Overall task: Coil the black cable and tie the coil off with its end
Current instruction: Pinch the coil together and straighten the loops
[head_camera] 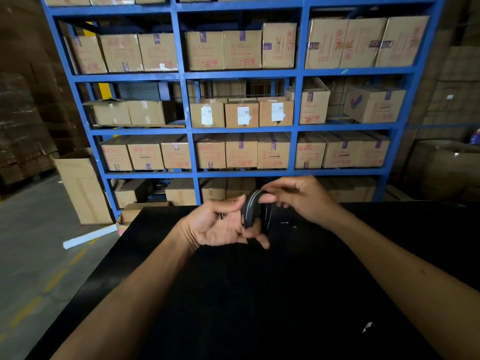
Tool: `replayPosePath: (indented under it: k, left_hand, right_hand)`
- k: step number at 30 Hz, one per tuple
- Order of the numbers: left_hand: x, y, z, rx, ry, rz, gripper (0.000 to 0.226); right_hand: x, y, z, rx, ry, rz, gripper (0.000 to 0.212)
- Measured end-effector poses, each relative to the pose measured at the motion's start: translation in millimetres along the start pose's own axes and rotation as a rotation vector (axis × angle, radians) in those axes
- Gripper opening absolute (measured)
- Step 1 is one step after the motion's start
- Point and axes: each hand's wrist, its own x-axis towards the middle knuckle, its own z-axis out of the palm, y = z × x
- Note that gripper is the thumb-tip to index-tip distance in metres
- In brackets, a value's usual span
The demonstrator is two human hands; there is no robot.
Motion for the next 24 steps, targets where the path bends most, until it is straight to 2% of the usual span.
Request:
replayPosePath:
  k: [3, 8, 10, 13, 16, 20, 24]
  left_hand:
    - [-1, 3, -1, -0.098, 0.066, 0.094, 0.041]
    - [0, 2, -1, -0.219, 0.177, 0.146, 0.030]
    - [-1, 1, -2, -0.230, 0.212, 0.161, 0.029]
    - [1, -1, -3, -0.228, 0.245, 0.171, 0.033]
    - [4, -1, -2, -0.212, 0.243, 0.182, 0.035]
    - [4, 0, 0, -0.219, 0.194, 0.189, 0.034]
    - [2, 2, 0, -0.201, 0.165, 0.189, 0.035]
  right_hand:
    - [-10, 6, 15, 0.093, 0.059, -0.008, 0.034]
    - [-18, 12, 31, 0.189, 0.080, 0.073, 0.022]
    - [-20, 13, 33, 0.223, 0.067, 0.093, 0.020]
    - [-22, 14, 37, 0.270, 0.070, 0.086, 0.029]
    - [-21, 15, 42, 0.381, 0.107, 0.079, 0.028]
    - [-18, 14, 48, 0.523, 0.085, 0.105, 0.011]
    - [-17, 12, 51, 0.539, 0.075, 0.086, 0.007]
